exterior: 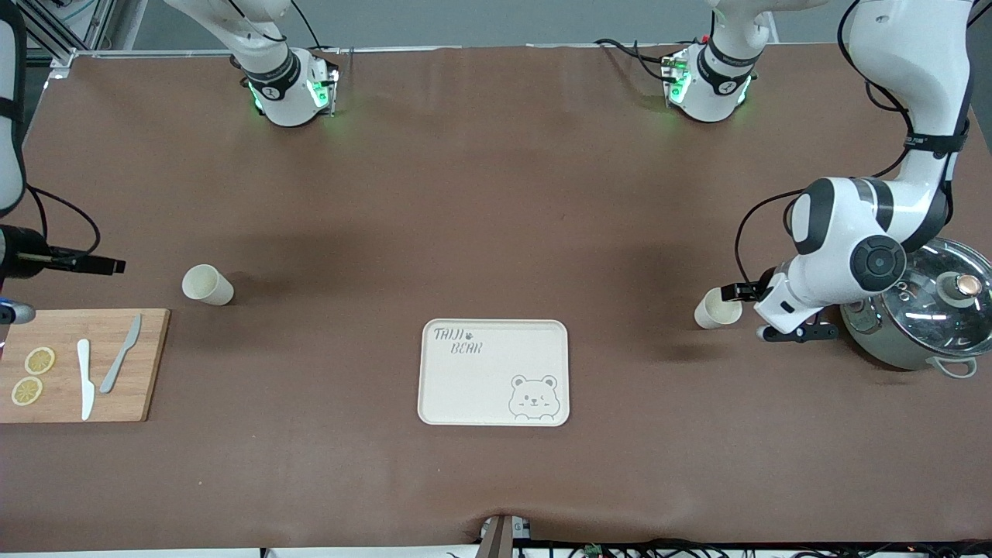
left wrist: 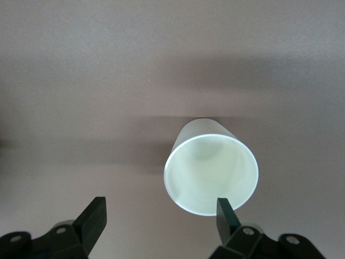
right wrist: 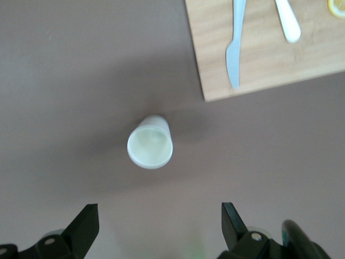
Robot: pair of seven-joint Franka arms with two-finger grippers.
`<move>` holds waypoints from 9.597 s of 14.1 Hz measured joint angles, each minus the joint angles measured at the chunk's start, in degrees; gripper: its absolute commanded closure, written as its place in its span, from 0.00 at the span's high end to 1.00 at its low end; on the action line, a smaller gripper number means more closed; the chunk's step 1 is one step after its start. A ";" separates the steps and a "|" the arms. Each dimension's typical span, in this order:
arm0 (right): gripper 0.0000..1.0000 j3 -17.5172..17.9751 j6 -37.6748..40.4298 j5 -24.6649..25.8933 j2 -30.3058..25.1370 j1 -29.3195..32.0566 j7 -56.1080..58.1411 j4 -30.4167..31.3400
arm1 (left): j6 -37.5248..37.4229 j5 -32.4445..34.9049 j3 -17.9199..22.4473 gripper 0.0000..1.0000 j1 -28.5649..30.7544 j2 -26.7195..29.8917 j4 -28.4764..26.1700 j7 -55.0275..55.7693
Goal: Place white IKEA cup upright on tray with both arms
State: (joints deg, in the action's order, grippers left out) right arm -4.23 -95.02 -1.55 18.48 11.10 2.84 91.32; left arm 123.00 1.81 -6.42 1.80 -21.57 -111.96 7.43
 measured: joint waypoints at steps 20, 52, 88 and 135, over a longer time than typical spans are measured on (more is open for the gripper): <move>0.94 0.05 -26.80 -6.48 3.91 3.95 9.04 19.45 | 7.76 -0.21 -3.61 0.00 -1.04 -4.83 4.51 5.99; 0.00 1.37 -14.26 -12.07 1.12 3.40 14.90 16.95 | 7.67 -1.01 -4.42 1.00 -24.46 -24.98 32.58 44.53; 0.00 1.99 -30.94 -19.02 23.55 -38.34 -67.67 -9.31 | -15.19 8.01 -2.99 1.00 -0.82 -1.98 34.96 18.89; 1.00 -4.88 11.24 -8.04 -2.76 -18.26 -27.23 -17.88 | -34.41 0.98 1.52 1.00 -1.91 28.97 16.58 -0.20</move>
State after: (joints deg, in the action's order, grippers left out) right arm -9.11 -83.78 -9.59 15.71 -7.16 -24.39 73.44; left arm 88.59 2.80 -4.91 -0.11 7.40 -95.37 7.24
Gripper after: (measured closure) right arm 0.000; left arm 0.000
